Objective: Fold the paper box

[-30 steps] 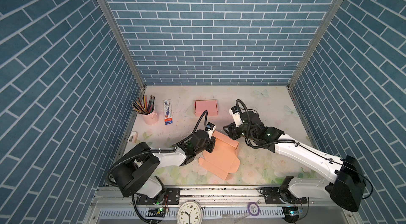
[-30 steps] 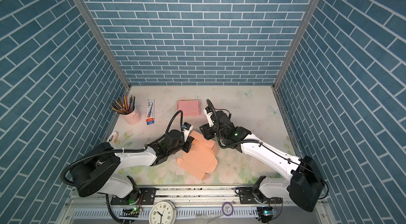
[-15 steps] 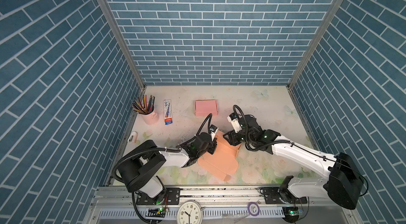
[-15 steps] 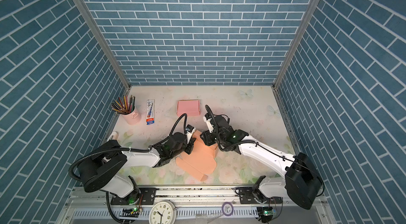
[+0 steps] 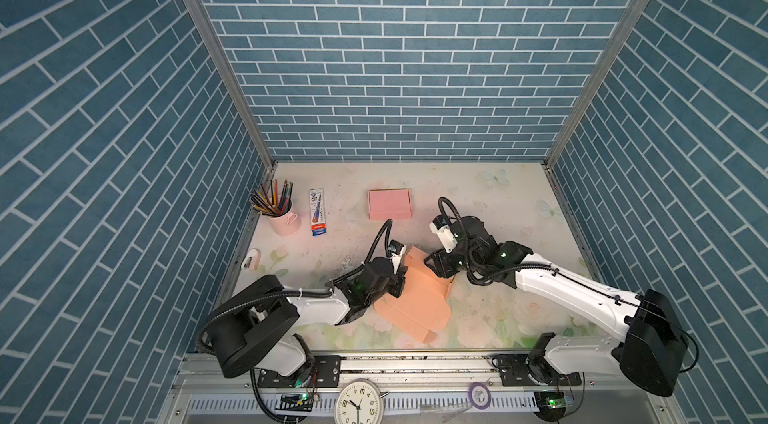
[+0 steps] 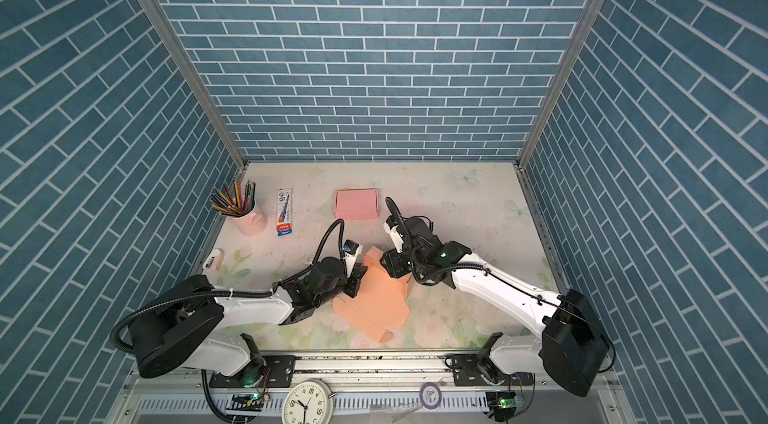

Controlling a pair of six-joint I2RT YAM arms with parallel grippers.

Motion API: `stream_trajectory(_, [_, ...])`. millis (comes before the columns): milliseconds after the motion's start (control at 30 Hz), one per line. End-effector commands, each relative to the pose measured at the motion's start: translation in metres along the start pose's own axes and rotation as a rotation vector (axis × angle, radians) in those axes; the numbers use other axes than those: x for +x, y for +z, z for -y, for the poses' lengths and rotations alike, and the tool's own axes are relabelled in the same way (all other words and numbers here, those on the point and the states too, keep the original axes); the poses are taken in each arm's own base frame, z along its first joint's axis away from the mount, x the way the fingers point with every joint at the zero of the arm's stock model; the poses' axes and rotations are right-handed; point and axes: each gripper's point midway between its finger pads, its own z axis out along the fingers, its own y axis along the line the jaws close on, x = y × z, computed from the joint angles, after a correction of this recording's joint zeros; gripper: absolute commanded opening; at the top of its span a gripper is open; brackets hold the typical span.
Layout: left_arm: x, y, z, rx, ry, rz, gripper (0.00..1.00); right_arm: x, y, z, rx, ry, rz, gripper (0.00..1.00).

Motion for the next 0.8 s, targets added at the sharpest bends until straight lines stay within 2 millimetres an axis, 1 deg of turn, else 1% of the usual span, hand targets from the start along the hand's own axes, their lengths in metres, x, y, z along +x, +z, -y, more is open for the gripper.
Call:
stream_trajectory(0, [0.008, -0.013, 0.0, 0.008, -0.108, -0.014, 0.27, 0.0, -0.003, -0.001, 0.036, -0.046, -0.038, 0.55])
stream_trajectory(100, [0.008, -0.023, 0.001, 0.025, -0.153, -0.013, 0.28, 0.0, -0.001, -0.001, 0.056, -0.058, -0.053, 0.55])
stream_trajectory(167, [0.004, -0.029, 0.002, 0.034, -0.17, -0.009, 0.28, -0.001, 0.001, 0.0, 0.073, -0.062, -0.053, 0.55])
stream_trajectory(333, [0.001, -0.035, 0.002, 0.036, -0.188, -0.007, 0.28, -0.006, 0.004, 0.0, 0.099, -0.071, -0.048, 0.48])
stream_trajectory(500, [-0.006, -0.037, 0.001, 0.036, -0.229, 0.024, 0.28, 0.001, 0.01, 0.002, 0.129, -0.081, -0.082, 0.42])
stream_trajectory(633, [-0.015, -0.039, 0.001, 0.032, -0.246, 0.061, 0.28, 0.008, 0.014, 0.003, 0.146, -0.09, -0.107, 0.4])
stream_trajectory(767, [-0.018, -0.038, 0.002, 0.032, -0.24, 0.061, 0.28, 0.015, 0.016, 0.004, 0.168, -0.1, -0.13, 0.38])
